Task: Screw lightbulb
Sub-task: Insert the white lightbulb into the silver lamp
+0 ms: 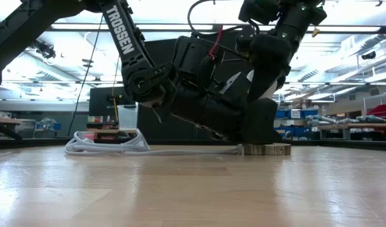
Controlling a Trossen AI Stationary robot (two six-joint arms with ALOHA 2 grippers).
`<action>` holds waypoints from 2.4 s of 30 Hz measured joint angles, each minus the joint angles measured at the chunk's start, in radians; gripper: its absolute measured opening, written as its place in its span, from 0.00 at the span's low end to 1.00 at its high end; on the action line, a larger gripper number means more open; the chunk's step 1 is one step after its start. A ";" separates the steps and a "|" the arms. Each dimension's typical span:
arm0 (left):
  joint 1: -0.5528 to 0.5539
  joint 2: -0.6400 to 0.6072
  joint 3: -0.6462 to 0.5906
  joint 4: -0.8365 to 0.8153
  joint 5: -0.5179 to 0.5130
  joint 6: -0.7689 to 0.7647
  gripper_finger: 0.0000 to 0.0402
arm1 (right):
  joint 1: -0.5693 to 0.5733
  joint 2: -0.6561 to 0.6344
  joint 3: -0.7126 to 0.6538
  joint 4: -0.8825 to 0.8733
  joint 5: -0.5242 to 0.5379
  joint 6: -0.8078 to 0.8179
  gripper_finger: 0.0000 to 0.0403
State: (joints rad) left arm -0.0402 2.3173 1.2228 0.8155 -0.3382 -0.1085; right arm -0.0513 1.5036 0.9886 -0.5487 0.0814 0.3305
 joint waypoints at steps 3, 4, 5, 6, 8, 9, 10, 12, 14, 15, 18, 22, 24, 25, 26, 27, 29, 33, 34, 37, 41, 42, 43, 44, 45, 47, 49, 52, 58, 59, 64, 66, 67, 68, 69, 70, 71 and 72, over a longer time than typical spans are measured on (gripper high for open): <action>0.000 -0.001 0.000 -0.001 0.000 0.000 0.50 | -0.002 0.000 0.000 -0.002 0.006 0.088 0.66; 0.000 -0.001 0.000 -0.002 -0.001 0.001 0.50 | -0.004 0.000 0.000 0.000 0.007 0.111 0.66; 0.000 -0.001 0.000 -0.003 -0.002 0.001 0.50 | -0.006 0.000 -0.001 0.003 0.007 0.125 0.66; 0.000 -0.001 0.000 -0.003 -0.002 0.001 0.50 | -0.008 0.000 -0.001 0.006 0.007 0.135 0.66; 0.000 -0.001 0.000 -0.004 -0.005 0.000 0.50 | -0.010 0.000 -0.002 0.010 0.007 0.132 0.66; 0.000 -0.001 0.000 -0.005 -0.006 0.000 0.50 | -0.010 0.000 -0.002 0.013 0.007 0.120 0.67; 0.000 -0.001 0.000 -0.005 -0.006 0.000 0.50 | -0.008 0.000 -0.002 0.016 0.007 0.108 0.67; 0.000 -0.002 0.000 -0.006 -0.005 0.001 0.50 | -0.005 0.000 -0.002 0.020 0.007 0.072 0.69; -0.001 -0.002 0.000 -0.006 -0.004 0.001 0.50 | 0.000 0.000 -0.003 0.028 0.005 0.007 0.71; -0.002 -0.002 0.000 -0.006 -0.003 0.001 0.50 | 0.002 0.000 -0.003 0.033 0.001 -0.030 0.73; -0.003 -0.002 0.000 -0.006 0.011 0.003 0.50 | 0.004 -0.002 0.003 0.031 -0.010 -0.095 0.77; -0.003 -0.004 0.001 0.002 0.010 0.003 0.50 | 0.005 -0.018 0.014 0.016 -0.010 -0.122 0.81; -0.003 -0.005 -0.002 0.011 0.010 0.002 0.50 | 0.005 -0.029 0.014 0.016 -0.011 -0.125 0.82; -0.003 -0.005 -0.004 0.011 0.010 0.002 0.50 | 0.005 -0.033 0.015 0.016 -0.011 -0.125 0.82; -0.002 -0.005 -0.007 0.011 0.009 0.001 0.50 | 0.005 -0.036 0.015 0.015 -0.013 -0.125 0.83; -0.002 -0.005 -0.009 0.008 0.008 0.001 0.50 | 0.005 -0.040 0.015 0.013 -0.015 -0.125 0.83; -0.002 -0.005 -0.010 0.005 0.005 0.000 0.50 | 0.012 -0.048 0.016 0.011 -0.016 -0.125 0.82; -0.002 -0.005 -0.010 0.004 0.011 0.000 0.50 | 0.028 -0.049 0.017 0.004 -0.015 -0.125 0.82; -0.002 -0.005 -0.010 0.003 0.011 0.000 0.50 | 0.031 -0.049 0.019 0.001 -0.014 -0.124 0.82; -0.003 -0.005 -0.010 0.000 0.011 0.001 0.50 | 0.044 -0.049 0.019 -0.004 -0.002 -0.124 0.82; -0.003 -0.004 -0.010 0.000 0.010 0.001 0.50 | 0.063 -0.055 0.020 -0.015 0.001 -0.123 0.82; -0.003 -0.003 -0.011 0.000 0.009 -0.001 0.50 | 0.070 -0.055 0.020 -0.020 -0.005 -0.121 0.82; -0.002 -0.003 -0.010 -0.002 0.002 -0.005 0.50 | 0.077 -0.055 0.020 -0.015 -0.020 -0.116 0.82; 0.000 -0.003 -0.010 -0.003 -0.008 -0.008 0.50 | 0.086 -0.055 0.025 0.008 -0.037 -0.109 0.82; 0.003 -0.003 -0.010 -0.002 -0.011 -0.008 0.50 | 0.096 -0.058 0.030 0.022 -0.033 -0.110 0.82; 0.005 -0.003 -0.010 -0.002 -0.015 -0.010 0.50 | 0.115 -0.062 0.028 0.010 -0.002 -0.119 0.82; 0.003 -0.003 -0.010 -0.002 -0.013 -0.013 0.50 | 0.126 -0.062 0.025 0.006 0.048 -0.134 0.82; 0.001 -0.003 -0.010 0.000 -0.007 -0.013 0.50 | 0.125 -0.065 0.025 0.005 0.093 -0.151 0.82; 0.001 -0.003 -0.010 -0.016 -0.004 -0.023 0.50 | 0.107 -0.130 0.024 -0.140 0.109 -0.097 0.82; 0.001 -0.003 -0.009 -0.021 -0.005 -0.026 0.50 | 0.119 -0.152 0.024 -0.166 0.109 -0.087 0.82; 0.002 -0.009 -0.006 -0.070 -0.013 -0.035 0.51 | 0.239 -0.244 -0.023 -0.137 0.156 0.019 0.80; 0.003 -0.018 -0.006 -0.105 -0.017 -0.032 0.53 | 0.293 -0.261 -0.073 -0.072 0.157 0.070 0.79; 0.003 -0.019 -0.006 -0.105 -0.027 -0.031 0.54 | 0.320 -0.268 -0.097 -0.026 0.162 0.085 0.79; 0.002 -0.024 -0.006 -0.111 -0.045 -0.031 0.56 | 0.349 -0.276 -0.119 0.016 0.183 0.085 0.78; 0.002 -0.031 -0.006 -0.129 -0.069 -0.027 0.58 | 0.379 -0.283 -0.139 0.044 0.222 0.085 0.78; 0.002 -0.038 -0.008 -0.142 -0.099 -0.016 0.60 | 0.407 -0.287 -0.159 0.048 0.275 0.093 0.78; 0.004 -0.049 -0.008 -0.162 -0.128 -0.001 0.62 | 0.432 -0.291 -0.178 0.045 0.329 0.109 0.77; 0.007 -0.062 -0.009 -0.192 -0.153 0.016 0.64 | 0.455 -0.295 -0.193 0.042 0.378 0.125 0.77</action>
State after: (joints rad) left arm -0.0331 2.2552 1.2143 0.6238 -0.4914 -0.0923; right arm 0.4042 1.2089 0.7955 -0.5069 0.4593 0.4557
